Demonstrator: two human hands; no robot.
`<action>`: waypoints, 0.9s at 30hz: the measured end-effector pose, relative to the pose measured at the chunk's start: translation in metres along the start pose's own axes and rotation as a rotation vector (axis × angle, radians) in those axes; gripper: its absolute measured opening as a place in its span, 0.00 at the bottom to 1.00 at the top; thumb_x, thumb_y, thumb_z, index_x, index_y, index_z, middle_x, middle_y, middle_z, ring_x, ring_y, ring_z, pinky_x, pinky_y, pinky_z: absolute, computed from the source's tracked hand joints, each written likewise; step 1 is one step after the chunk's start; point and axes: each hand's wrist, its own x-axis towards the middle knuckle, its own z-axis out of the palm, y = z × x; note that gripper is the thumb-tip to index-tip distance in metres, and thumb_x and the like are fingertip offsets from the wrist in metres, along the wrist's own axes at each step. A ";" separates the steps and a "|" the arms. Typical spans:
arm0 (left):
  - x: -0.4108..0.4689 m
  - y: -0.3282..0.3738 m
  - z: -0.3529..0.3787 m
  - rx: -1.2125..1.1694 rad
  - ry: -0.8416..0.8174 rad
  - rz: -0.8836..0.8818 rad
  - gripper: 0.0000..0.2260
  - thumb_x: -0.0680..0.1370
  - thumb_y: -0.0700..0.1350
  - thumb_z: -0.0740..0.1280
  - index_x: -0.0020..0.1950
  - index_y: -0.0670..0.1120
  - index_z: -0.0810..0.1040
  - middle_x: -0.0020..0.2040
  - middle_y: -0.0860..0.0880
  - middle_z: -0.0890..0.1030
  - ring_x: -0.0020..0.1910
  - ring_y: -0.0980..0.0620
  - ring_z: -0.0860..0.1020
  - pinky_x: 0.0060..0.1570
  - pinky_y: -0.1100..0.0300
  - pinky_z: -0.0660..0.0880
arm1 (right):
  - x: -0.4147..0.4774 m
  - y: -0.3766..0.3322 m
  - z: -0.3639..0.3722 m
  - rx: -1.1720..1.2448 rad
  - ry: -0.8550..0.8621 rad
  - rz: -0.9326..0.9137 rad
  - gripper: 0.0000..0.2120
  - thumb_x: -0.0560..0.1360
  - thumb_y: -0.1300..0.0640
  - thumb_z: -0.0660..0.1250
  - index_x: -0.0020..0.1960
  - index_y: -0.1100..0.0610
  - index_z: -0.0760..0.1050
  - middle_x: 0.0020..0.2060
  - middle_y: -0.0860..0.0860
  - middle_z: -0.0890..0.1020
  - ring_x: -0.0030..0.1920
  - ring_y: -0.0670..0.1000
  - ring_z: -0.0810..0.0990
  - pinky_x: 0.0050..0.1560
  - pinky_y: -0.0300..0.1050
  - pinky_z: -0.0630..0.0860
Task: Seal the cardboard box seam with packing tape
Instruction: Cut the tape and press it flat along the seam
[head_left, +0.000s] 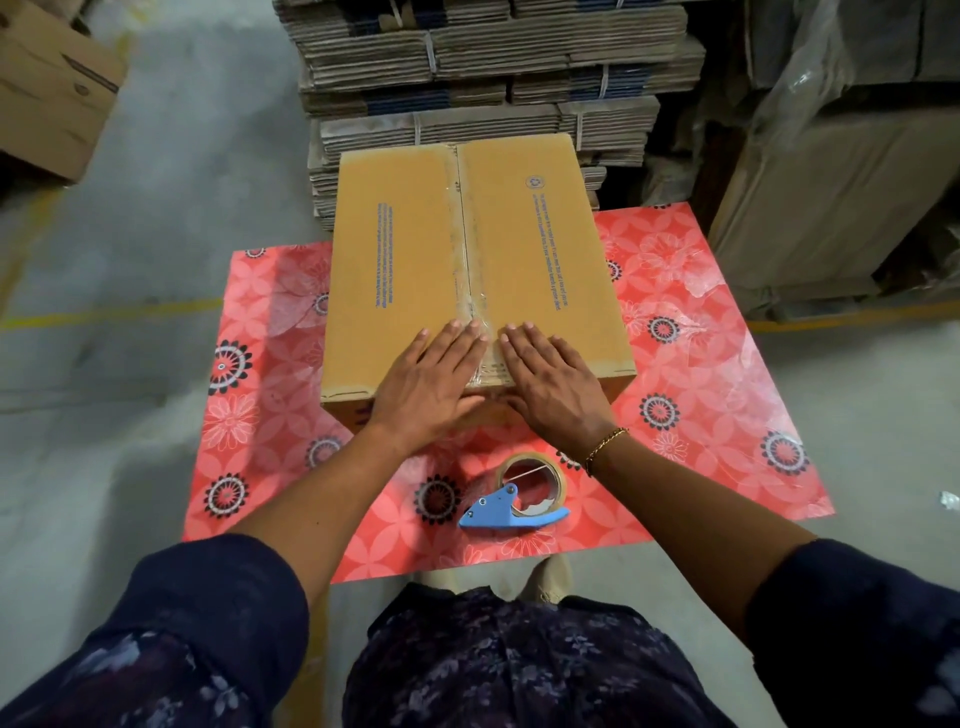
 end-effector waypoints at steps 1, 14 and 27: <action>0.000 0.000 -0.001 -0.004 -0.005 0.001 0.35 0.81 0.63 0.53 0.82 0.45 0.51 0.83 0.46 0.56 0.81 0.46 0.54 0.78 0.44 0.55 | 0.000 0.001 0.000 0.002 -0.001 -0.007 0.35 0.81 0.43 0.61 0.81 0.60 0.56 0.80 0.56 0.61 0.81 0.57 0.57 0.78 0.57 0.60; -0.002 0.004 -0.008 -0.034 -0.040 -0.011 0.39 0.79 0.58 0.63 0.82 0.47 0.46 0.84 0.47 0.49 0.82 0.46 0.46 0.79 0.44 0.49 | -0.001 0.000 -0.005 0.010 -0.017 -0.010 0.36 0.80 0.44 0.58 0.81 0.60 0.54 0.81 0.56 0.60 0.81 0.57 0.56 0.78 0.56 0.58; -0.001 0.011 0.002 0.045 0.015 -0.070 0.42 0.78 0.61 0.64 0.82 0.46 0.46 0.83 0.47 0.52 0.82 0.46 0.51 0.78 0.45 0.54 | -0.002 -0.001 -0.007 0.024 -0.010 0.000 0.33 0.81 0.44 0.53 0.81 0.60 0.55 0.81 0.56 0.61 0.81 0.57 0.57 0.78 0.57 0.59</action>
